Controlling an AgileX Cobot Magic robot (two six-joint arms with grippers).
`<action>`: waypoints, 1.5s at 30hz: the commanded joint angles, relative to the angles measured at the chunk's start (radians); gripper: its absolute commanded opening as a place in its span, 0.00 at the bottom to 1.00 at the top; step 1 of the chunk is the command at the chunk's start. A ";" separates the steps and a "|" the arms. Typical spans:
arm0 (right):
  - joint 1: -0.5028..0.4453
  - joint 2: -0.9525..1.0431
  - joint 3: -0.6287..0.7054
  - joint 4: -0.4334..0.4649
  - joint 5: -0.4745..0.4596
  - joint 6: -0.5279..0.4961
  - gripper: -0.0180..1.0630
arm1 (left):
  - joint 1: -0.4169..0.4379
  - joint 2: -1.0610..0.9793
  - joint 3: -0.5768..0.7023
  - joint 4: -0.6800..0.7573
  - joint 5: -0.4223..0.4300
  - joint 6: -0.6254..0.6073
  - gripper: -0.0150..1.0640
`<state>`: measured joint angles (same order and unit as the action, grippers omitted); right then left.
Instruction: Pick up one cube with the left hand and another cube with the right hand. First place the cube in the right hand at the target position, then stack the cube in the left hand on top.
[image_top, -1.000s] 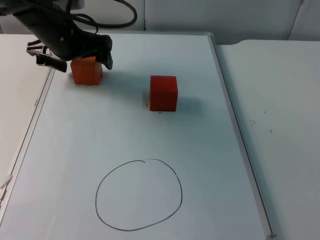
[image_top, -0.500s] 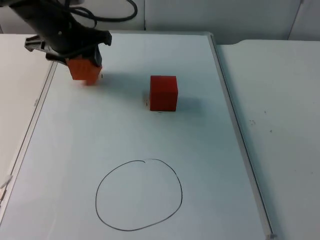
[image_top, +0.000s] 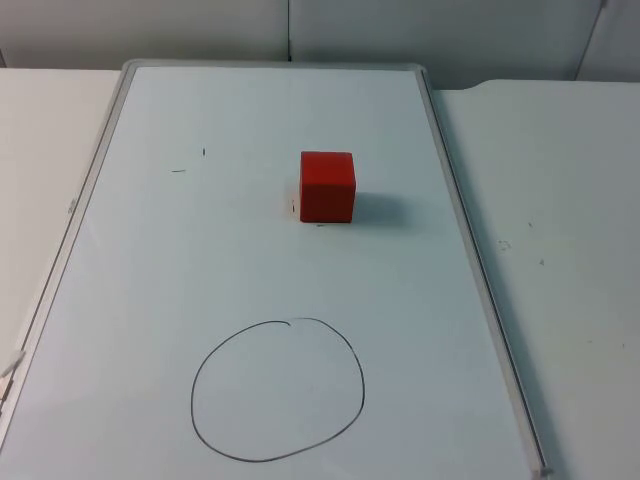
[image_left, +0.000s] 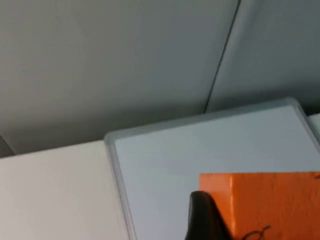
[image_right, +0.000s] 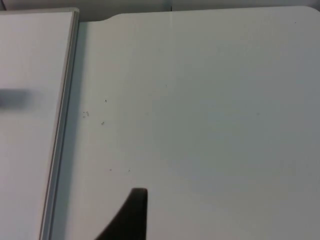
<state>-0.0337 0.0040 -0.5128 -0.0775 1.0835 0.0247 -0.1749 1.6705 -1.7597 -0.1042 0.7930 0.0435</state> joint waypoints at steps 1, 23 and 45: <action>-0.006 -0.004 0.005 0.000 -0.008 0.001 0.99 | -0.007 -0.158 -0.006 0.066 0.063 -0.035 0.21; -0.004 -0.004 -0.003 0.058 -0.010 -0.061 0.99 | -0.007 -1.171 0.945 0.228 -0.077 -0.142 0.21; -0.004 0.625 -0.306 0.568 -0.135 -0.474 0.98 | -0.007 -1.331 1.122 0.232 -0.085 -0.163 0.22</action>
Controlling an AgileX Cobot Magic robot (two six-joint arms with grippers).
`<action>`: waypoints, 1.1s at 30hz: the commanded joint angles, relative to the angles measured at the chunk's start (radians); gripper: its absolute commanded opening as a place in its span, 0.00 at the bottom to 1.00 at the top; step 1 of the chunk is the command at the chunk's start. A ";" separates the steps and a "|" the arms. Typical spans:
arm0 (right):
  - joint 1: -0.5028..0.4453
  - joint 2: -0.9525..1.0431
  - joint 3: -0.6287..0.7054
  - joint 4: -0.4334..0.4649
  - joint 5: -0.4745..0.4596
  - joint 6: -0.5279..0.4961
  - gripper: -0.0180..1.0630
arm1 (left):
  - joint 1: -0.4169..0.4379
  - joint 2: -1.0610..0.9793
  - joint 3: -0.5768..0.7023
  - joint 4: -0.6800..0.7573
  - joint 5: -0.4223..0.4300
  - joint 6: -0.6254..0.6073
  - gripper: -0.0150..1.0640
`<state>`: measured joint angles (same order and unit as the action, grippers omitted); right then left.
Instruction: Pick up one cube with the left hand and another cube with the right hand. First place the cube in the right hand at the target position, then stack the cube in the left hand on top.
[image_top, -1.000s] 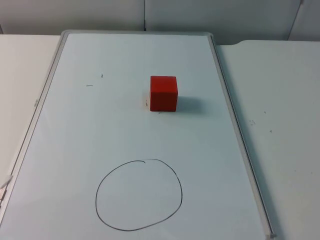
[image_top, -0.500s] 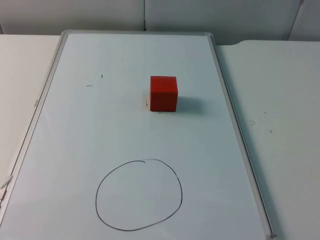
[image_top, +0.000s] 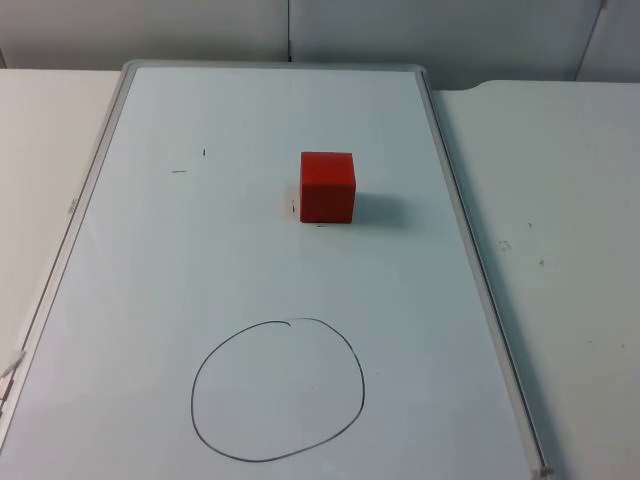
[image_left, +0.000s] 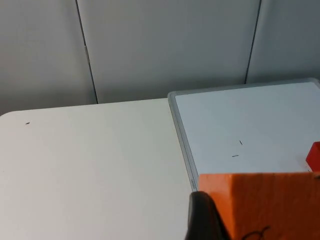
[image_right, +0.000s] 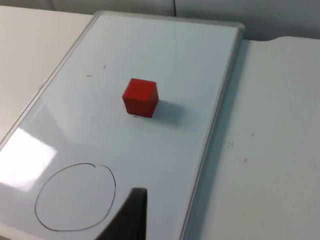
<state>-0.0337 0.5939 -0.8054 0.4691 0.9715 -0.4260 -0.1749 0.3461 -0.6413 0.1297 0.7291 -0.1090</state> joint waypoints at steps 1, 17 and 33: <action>-0.004 0.091 -0.049 0.035 -0.031 -0.037 0.98 | -0.007 -0.007 0.004 -0.002 -0.021 -0.010 0.22; 0.524 0.953 -0.639 -0.386 -0.124 0.457 0.96 | -0.007 -0.007 0.003 0.002 -0.021 -0.010 0.22; 0.673 1.477 -0.863 -0.659 -0.154 0.951 0.96 | -0.007 -0.007 0.003 0.002 -0.021 -0.010 0.22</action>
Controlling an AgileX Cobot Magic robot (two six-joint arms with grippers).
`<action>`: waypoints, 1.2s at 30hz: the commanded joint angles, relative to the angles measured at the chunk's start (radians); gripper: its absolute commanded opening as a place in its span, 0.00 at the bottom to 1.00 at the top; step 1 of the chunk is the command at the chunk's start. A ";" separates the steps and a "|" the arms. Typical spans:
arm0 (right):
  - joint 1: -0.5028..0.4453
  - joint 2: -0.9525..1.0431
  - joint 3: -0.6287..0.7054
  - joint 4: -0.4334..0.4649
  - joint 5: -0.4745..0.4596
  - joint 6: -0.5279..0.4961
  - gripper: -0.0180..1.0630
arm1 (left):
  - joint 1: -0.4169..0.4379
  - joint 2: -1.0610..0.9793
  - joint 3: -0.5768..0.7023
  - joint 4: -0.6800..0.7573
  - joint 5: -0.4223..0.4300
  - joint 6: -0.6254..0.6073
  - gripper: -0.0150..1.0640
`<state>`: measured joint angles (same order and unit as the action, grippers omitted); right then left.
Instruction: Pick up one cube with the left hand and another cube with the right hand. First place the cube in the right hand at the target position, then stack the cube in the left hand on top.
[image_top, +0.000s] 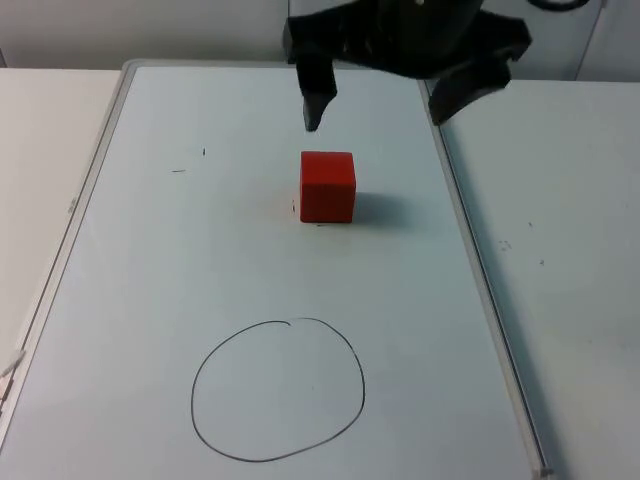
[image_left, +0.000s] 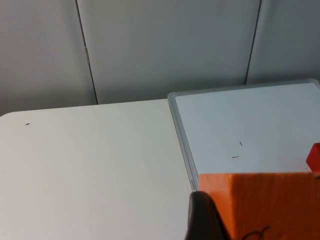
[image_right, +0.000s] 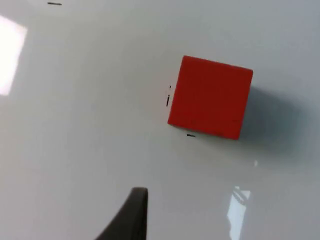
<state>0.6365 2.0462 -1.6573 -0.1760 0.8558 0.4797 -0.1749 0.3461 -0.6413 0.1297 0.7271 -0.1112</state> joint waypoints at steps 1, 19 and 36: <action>0.003 0.040 -0.011 -0.014 -0.057 0.055 0.96 | -0.007 -0.007 0.003 0.002 -0.019 -0.008 0.22; -0.013 0.194 -0.061 -0.090 -0.210 0.223 0.92 | -0.007 -0.007 0.003 -0.005 -0.017 -0.008 0.22; -0.012 0.284 -0.117 -0.084 -0.195 0.200 0.67 | -0.007 -0.007 0.019 -0.004 -0.019 -0.008 0.22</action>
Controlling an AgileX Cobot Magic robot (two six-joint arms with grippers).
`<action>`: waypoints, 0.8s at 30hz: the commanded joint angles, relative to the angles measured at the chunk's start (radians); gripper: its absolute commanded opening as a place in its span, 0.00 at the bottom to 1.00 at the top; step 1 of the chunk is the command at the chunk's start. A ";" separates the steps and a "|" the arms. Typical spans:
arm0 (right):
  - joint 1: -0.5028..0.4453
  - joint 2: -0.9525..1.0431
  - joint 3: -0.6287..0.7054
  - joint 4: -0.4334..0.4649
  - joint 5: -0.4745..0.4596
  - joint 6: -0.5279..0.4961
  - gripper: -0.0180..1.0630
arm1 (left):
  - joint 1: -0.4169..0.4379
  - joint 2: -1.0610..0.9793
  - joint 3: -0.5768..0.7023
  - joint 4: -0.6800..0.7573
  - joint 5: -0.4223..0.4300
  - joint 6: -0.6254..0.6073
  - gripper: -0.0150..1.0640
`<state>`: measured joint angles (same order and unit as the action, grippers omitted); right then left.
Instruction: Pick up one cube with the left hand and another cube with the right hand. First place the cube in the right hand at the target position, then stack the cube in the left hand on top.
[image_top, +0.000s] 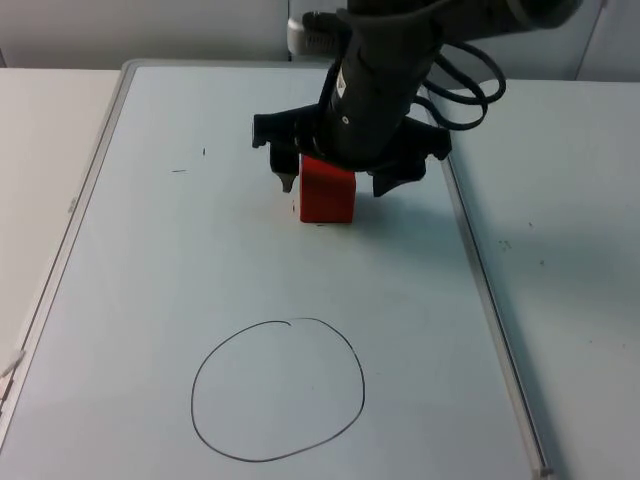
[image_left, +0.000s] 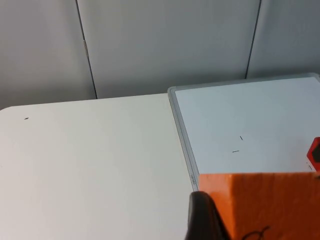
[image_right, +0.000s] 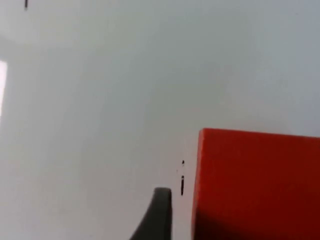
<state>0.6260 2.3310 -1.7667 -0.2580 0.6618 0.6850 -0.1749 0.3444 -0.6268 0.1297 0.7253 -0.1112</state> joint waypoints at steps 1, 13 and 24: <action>-0.001 0.000 -0.007 -0.002 -0.001 -0.005 0.67 | -0.007 -0.005 0.004 -0.004 -0.017 -0.008 0.22; 0.014 -0.081 -0.211 -0.002 0.260 -0.276 0.01 | -0.007 -0.006 0.004 0.005 -0.017 -0.008 0.22; 0.033 -0.495 -0.285 0.143 0.434 -0.641 0.01 | -0.007 -0.006 0.004 0.012 -0.017 -0.008 0.22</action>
<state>0.6553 1.9337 -2.0412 -0.1389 1.0391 0.1152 -0.1749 0.3444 -0.6268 0.1363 0.7253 -0.1112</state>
